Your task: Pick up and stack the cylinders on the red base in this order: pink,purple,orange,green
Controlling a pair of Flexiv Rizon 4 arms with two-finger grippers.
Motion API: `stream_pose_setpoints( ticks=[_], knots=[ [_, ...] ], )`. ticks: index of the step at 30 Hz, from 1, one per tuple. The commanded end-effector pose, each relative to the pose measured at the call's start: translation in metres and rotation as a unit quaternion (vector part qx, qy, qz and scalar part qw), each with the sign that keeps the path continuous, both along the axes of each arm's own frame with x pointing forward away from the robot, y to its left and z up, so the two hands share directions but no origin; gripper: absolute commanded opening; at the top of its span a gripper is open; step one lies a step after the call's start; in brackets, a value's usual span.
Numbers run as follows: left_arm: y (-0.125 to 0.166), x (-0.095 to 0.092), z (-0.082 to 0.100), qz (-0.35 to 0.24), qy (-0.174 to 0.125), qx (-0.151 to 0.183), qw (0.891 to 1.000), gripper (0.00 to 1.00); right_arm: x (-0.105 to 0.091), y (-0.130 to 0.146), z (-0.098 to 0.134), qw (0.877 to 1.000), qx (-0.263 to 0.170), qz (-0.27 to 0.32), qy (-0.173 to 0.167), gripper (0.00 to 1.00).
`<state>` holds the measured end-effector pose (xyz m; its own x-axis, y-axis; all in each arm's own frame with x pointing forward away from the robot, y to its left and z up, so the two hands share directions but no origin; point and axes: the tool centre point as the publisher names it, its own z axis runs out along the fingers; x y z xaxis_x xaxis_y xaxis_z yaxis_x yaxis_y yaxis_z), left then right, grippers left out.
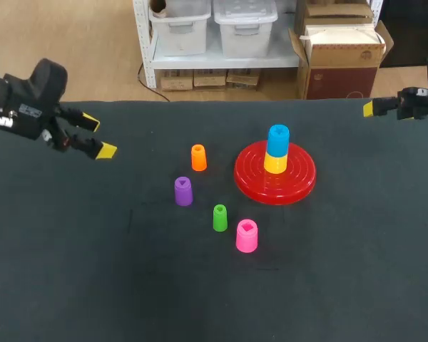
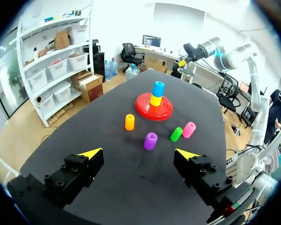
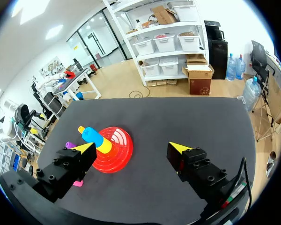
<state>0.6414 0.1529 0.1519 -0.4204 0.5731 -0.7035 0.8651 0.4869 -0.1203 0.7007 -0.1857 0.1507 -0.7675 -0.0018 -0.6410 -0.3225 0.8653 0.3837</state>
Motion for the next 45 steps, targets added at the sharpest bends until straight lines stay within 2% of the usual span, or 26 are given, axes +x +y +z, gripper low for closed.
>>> stream_pose_setpoints(
  ticks=[1,33,36,39,43,45],
  knots=[
    [0.002,-0.002,-0.001,0.007,0.015,0.027,0.999,1.00,0.000,0.000,0.000,1.000,0.000,-0.001,-0.001,1.00],
    [0.002,-0.002,-0.001,0.007,0.015,0.027,0.999,1.00,0.000,0.000,0.000,1.000,0.000,-0.001,-0.001,1.00],
    [0.002,-0.002,-0.001,0.007,0.015,0.027,0.999,1.00,-0.027,0.038,-0.001,0.996,-0.024,0.079,-0.015,1.00],
    [0.002,-0.002,-0.001,0.007,0.015,0.027,0.999,1.00,-0.066,0.067,-0.007,0.983,-0.053,0.175,-0.020,1.00],
    [0.002,-0.002,-0.001,0.007,0.015,0.027,0.999,1.00,-0.119,0.093,-0.017,0.952,-0.106,0.285,-0.031,1.00],
    [0.002,-0.002,-0.001,0.007,0.015,0.027,0.999,1.00,-0.138,0.102,-0.021,0.937,-0.127,0.322,-0.040,1.00]
  ],
)
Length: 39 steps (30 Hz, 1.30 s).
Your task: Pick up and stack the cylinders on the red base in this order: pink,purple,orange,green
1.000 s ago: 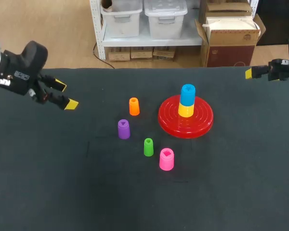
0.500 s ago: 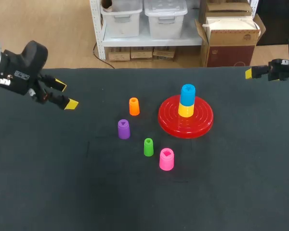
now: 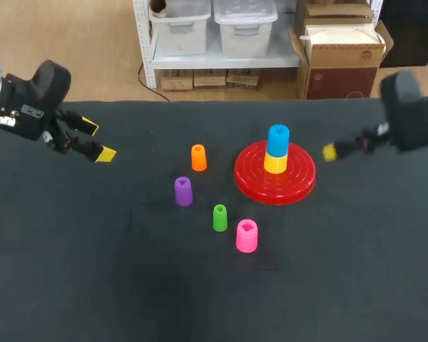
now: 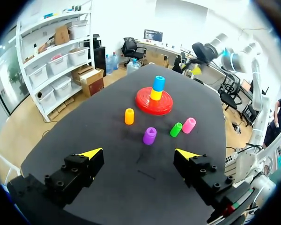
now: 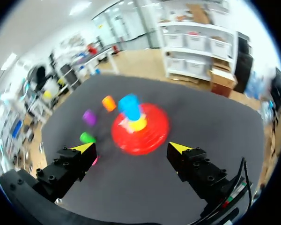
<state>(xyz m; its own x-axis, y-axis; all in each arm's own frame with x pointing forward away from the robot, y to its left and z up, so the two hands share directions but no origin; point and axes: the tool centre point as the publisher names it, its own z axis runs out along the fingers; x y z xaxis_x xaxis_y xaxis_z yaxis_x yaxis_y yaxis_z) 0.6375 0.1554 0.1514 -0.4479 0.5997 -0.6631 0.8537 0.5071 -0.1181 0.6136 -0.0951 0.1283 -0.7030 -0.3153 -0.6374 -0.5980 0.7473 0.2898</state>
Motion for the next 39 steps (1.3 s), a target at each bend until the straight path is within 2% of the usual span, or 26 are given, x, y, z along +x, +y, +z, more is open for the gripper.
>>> stream_pose_setpoints(
  ticks=[1,4,7,9,11,14,18,25,30,33,39],
  knots=[
    [0.000,0.002,0.000,-0.001,0.002,0.002,1.000,1.00,-0.060,0.018,0.001,0.981,-0.076,0.176,-0.033,1.00],
    [0.000,0.002,0.000,-0.001,0.002,0.002,1.000,1.00,-0.079,0.041,0.001,0.974,-0.079,0.209,-0.034,1.00],
    [0.000,0.002,0.000,-0.001,0.002,0.002,1.000,1.00,-0.088,0.068,0.001,0.967,-0.086,0.235,-0.041,1.00],
    [0.000,0.002,0.000,-0.001,0.002,0.002,1.000,1.00,-0.089,0.085,-0.006,0.964,-0.105,0.243,-0.032,1.00],
    [0.000,0.002,0.000,-0.001,0.002,0.002,1.000,1.00,-0.089,0.098,-0.012,0.953,-0.137,0.268,-0.021,1.00],
    [0.000,0.002,0.000,-0.001,0.002,0.002,1.000,1.00,-0.086,0.111,-0.022,0.944,-0.170,0.281,-0.021,1.00],
    [0.000,0.002,0.000,-0.001,0.002,0.002,1.000,1.00,-0.085,0.118,-0.038,0.933,-0.203,0.298,-0.017,1.00],
    [0.000,0.002,0.000,-0.001,0.002,0.002,1.000,1.00,-0.080,0.128,-0.064,0.917,-0.258,0.303,0.027,1.00],
    [0.000,0.002,0.000,-0.001,0.002,0.002,1.000,1.00,-0.081,0.136,-0.077,0.906,-0.281,0.316,0.032,1.00],
    [0.000,0.002,0.000,-0.001,0.002,0.002,1.000,1.00,-0.081,0.139,-0.081,0.903,-0.285,0.319,0.032,1.00],
    [0.000,0.002,0.000,-0.001,0.002,0.002,1.000,1.00,-0.076,0.136,-0.091,0.908,-0.292,0.299,0.035,1.00]
  ],
)
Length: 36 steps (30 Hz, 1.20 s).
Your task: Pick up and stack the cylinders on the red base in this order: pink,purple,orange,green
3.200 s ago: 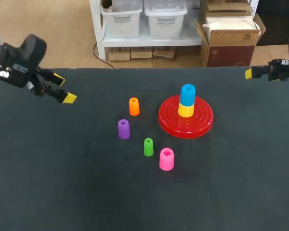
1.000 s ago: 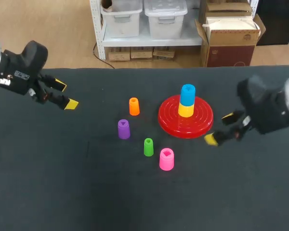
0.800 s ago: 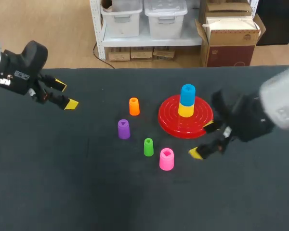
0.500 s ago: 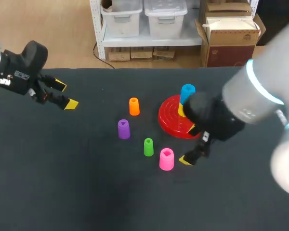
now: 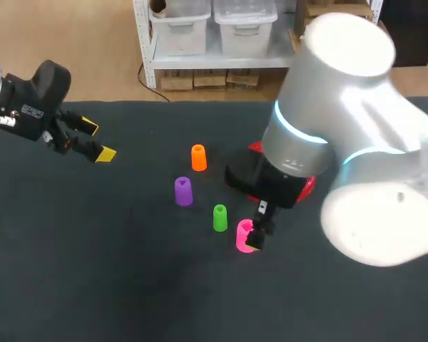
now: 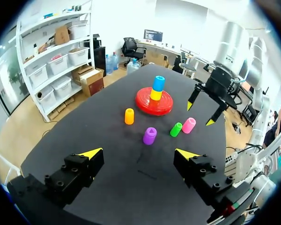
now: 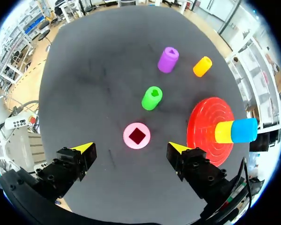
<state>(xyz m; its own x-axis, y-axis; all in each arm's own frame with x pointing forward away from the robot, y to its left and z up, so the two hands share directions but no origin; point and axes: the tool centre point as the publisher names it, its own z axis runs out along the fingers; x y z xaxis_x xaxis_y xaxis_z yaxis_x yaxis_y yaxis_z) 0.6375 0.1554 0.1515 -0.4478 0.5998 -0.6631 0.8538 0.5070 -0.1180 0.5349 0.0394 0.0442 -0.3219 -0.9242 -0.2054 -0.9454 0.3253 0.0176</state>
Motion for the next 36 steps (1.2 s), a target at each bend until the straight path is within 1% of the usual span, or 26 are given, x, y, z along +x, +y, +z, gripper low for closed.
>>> stream_pose_setpoints(
  ticks=[1,9,23,24,25,26,27,29,33,34,35,36],
  knots=[
    [0.000,0.002,0.000,-0.001,0.002,0.002,1.000,1.00,0.004,0.000,-0.008,1.000,-0.009,-0.010,-0.010,1.00],
    [0.000,0.002,0.000,-0.001,0.002,0.002,1.000,1.00,0.009,0.003,-0.013,1.000,-0.027,-0.008,-0.008,1.00],
    [0.000,0.002,0.000,-0.001,0.002,0.002,1.000,1.00,0.004,0.012,-0.016,0.999,-0.042,0.013,0.004,1.00],
    [0.000,0.002,0.000,-0.001,0.002,0.002,1.000,1.00,0.004,0.012,-0.016,0.999,-0.043,0.014,0.005,0.98],
    [0.000,0.002,0.000,-0.001,0.002,0.002,1.000,1.00,0.004,0.012,-0.016,0.999,-0.044,0.014,0.005,0.89],
    [0.000,0.002,0.000,-0.001,0.002,0.002,1.000,1.00,0.003,0.012,-0.016,0.999,-0.044,0.014,0.005,0.86],
    [0.000,0.002,0.000,-0.001,0.002,0.002,1.000,1.00,0.003,0.012,-0.016,0.999,-0.046,0.015,0.006,0.87],
    [0.000,0.002,0.000,-0.001,0.002,0.002,1.000,1.00,0.003,0.012,-0.016,0.999,-0.047,0.016,0.007,0.84],
    [0.000,0.002,0.000,-0.001,0.002,0.002,1.000,1.00,0.003,0.013,-0.016,0.999,-0.049,0.018,0.008,0.71],
    [0.000,0.002,0.000,-0.001,0.002,0.002,1.000,1.00,0.003,0.013,-0.016,0.999,-0.049,0.019,0.008,0.71],
    [0.000,0.002,0.000,-0.001,0.002,0.002,1.000,1.00,0.003,0.013,-0.016,0.998,-0.051,0.021,0.009,0.65],
    [0.000,0.002,0.000,-0.001,0.002,0.002,1.000,1.00,0.002,0.013,-0.016,0.998,-0.052,0.023,0.010,0.55]
  ],
)
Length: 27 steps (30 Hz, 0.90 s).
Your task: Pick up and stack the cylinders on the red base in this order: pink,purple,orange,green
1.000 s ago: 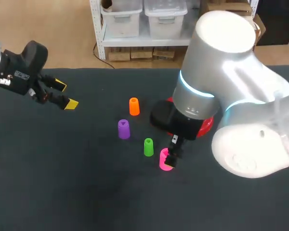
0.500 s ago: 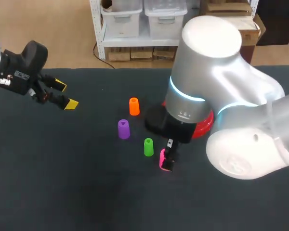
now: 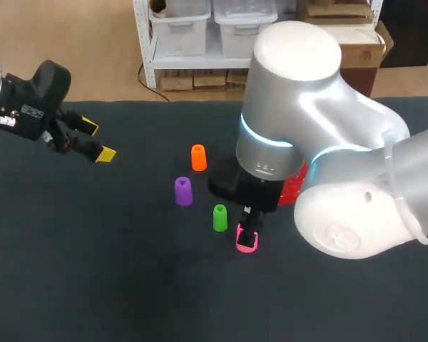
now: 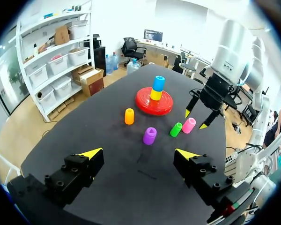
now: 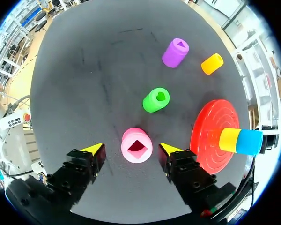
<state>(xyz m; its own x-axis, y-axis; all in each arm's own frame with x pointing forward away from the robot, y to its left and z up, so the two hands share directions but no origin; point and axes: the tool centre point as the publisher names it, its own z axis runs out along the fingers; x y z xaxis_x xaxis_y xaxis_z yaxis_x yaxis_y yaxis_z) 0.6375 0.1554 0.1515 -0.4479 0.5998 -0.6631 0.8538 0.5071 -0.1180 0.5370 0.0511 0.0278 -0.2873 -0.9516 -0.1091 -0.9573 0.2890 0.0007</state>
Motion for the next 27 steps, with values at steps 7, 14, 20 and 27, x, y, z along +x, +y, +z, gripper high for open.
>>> stream_pose_setpoints(
  ticks=[7,14,20,27],
  knots=[
    [0.000,0.002,0.000,-0.001,0.002,0.002,1.000,1.00,0.006,-0.003,0.015,1.000,0.015,-0.011,-0.014,0.00],
    [0.000,0.002,0.000,-0.001,0.002,0.002,1.000,1.00,0.050,-0.023,0.076,0.998,0.049,-0.027,-0.041,0.00],
    [0.000,0.002,0.000,-0.001,0.002,0.002,1.000,1.00,0.111,-0.045,0.111,0.995,0.043,-0.064,-0.056,0.00],
    [0.000,0.002,0.000,-0.001,0.002,0.002,1.000,1.00,0.168,-0.065,0.125,0.992,0.020,-0.104,-0.064,0.00]
  ],
)
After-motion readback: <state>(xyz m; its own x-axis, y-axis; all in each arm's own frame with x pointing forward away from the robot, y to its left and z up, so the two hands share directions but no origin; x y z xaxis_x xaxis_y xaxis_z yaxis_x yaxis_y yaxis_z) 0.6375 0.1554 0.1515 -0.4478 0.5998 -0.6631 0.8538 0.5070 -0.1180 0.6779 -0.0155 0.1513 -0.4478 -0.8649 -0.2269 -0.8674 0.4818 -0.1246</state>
